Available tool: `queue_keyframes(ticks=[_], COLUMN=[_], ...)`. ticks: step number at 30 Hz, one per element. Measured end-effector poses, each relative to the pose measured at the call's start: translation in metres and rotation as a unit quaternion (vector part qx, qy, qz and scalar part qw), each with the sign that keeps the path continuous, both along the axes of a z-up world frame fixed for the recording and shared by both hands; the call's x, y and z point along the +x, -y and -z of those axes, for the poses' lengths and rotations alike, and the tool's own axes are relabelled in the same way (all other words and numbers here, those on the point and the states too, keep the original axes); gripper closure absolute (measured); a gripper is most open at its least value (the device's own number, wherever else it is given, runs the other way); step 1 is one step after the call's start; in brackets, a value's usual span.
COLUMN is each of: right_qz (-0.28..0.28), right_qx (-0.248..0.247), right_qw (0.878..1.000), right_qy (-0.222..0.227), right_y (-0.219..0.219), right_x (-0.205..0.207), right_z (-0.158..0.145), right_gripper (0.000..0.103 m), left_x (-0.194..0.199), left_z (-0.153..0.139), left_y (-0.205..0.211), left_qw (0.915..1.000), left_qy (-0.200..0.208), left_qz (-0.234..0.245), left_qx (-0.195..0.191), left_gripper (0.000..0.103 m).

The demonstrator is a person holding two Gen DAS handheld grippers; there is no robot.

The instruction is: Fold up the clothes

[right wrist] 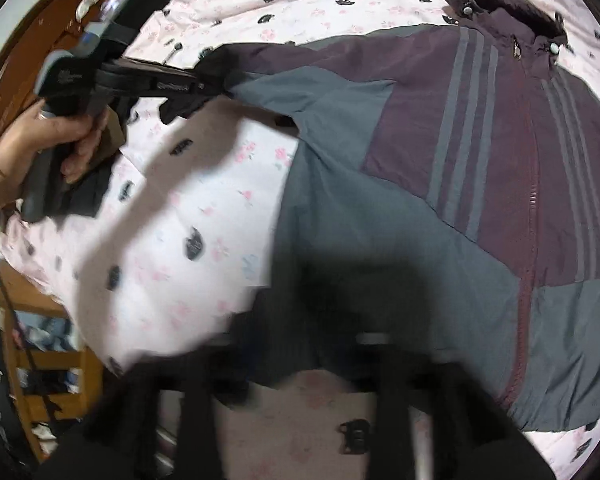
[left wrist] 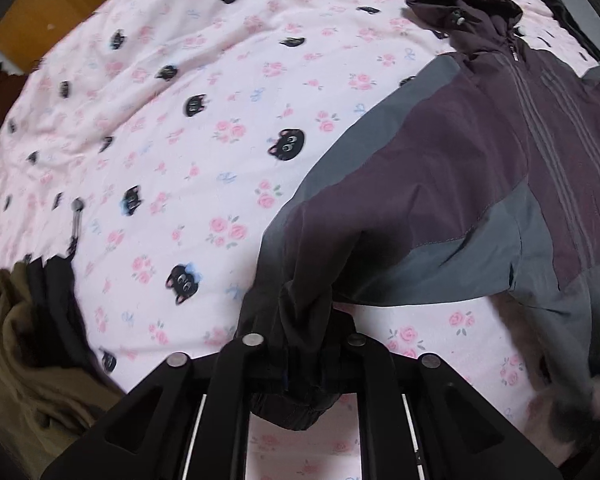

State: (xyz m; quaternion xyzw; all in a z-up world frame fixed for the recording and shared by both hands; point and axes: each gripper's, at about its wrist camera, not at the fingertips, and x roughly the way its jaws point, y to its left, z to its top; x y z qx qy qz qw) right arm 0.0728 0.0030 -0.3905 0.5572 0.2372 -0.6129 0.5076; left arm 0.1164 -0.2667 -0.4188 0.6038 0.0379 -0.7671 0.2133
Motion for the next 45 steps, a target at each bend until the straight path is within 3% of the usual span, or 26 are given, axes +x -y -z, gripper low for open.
queue_keyframes(ticks=[3, 8, 11, 14, 17, 19, 25, 28, 32, 34, 35, 38, 39, 41, 44, 45], right_qz=[0.002, 0.074, 0.133, 0.183, 0.236, 0.255, 0.215, 0.208, 0.234, 0.235, 0.232, 0.227, 0.228, 0.230, 0.228, 0.223], right_qx=[-0.037, -0.085, -0.072, -0.044, -0.051, -0.068, -0.076, -0.058, -0.066, -0.066, -0.065, -0.063, -0.065, -0.070, -0.077, -0.077], right_qw=[0.999, 0.994, 0.988, 0.980, 0.970, 0.965, 0.973, 0.974, 0.966, 0.965, 0.965, 0.966, 0.965, 0.965, 0.964, 0.965], right_qy=[-0.009, -0.003, -0.033, -0.065, -0.026, 0.008, 0.046, 0.064, 0.088, 0.099, 0.105, 0.107, 0.107, 0.108, 0.111, 0.111], right_y=[-0.025, -0.098, -0.153, -0.201, -0.242, -0.260, -0.256, -0.246, -0.251, -0.254, -0.253, -0.252, -0.253, -0.257, -0.265, -0.266], right_x=[-0.010, -0.067, -0.116, -0.163, -0.202, -0.218, -0.213, -0.207, -0.207, -0.204, -0.203, -0.200, -0.199, -0.197, -0.195, -0.192], right_z=[-0.017, -0.054, -0.065, -0.062, -0.048, -0.037, 0.002, 0.027, 0.041, 0.046, 0.049, 0.053, 0.051, 0.044, 0.032, 0.028], right_gripper=[0.035, 0.026, 0.026, 0.026, 0.026, 0.026, 0.027, 0.040, 0.041, 0.051, 0.066, 0.085, 0.086, 0.086, 0.086, 0.086], left_x=[0.021, 0.054, 0.065, 0.070, 0.073, 0.072, 0.067, 0.062, 0.058, 0.056, 0.055, 0.052, 0.051, 0.051, 0.057, 0.058], left_z=[-0.023, -0.071, -0.082, -0.072, -0.047, -0.028, 0.019, 0.028, 0.034, 0.038, 0.039, 0.044, 0.046, 0.045, 0.037, 0.034], left_y=[-0.013, -0.044, -0.064, -0.084, -0.111, -0.134, -0.170, -0.167, -0.157, -0.154, -0.152, -0.151, -0.152, -0.155, -0.157, -0.157], left_qw=[0.9984, 0.9893, 0.9876, 0.9894, 0.9888, 0.9883, 0.9810, 0.9758, 0.9692, 0.9683, 0.9668, 0.9629, 0.9632, 0.9606, 0.9527, 0.9508], left_qy=[-0.040, -0.108, -0.122, -0.111, -0.094, -0.079, -0.064, -0.076, -0.089, -0.083, -0.083, -0.083, -0.081, -0.078, -0.078, -0.080], left_qz=[-0.039, -0.093, -0.097, -0.094, -0.075, -0.059, -0.056, -0.072, -0.089, -0.091, -0.095, -0.100, -0.096, -0.090, -0.084, -0.081], left_qx=[-0.012, -0.032, -0.022, 0.013, 0.088, 0.116, 0.174, 0.192, 0.212, 0.217, 0.222, 0.237, 0.237, 0.251, 0.281, 0.288], left_gripper=[0.084, 0.046, 0.043, 0.043, 0.043, 0.043, 0.043, 0.043, 0.043, 0.043, 0.043, 0.043, 0.044, 0.074, 0.093, 0.094])
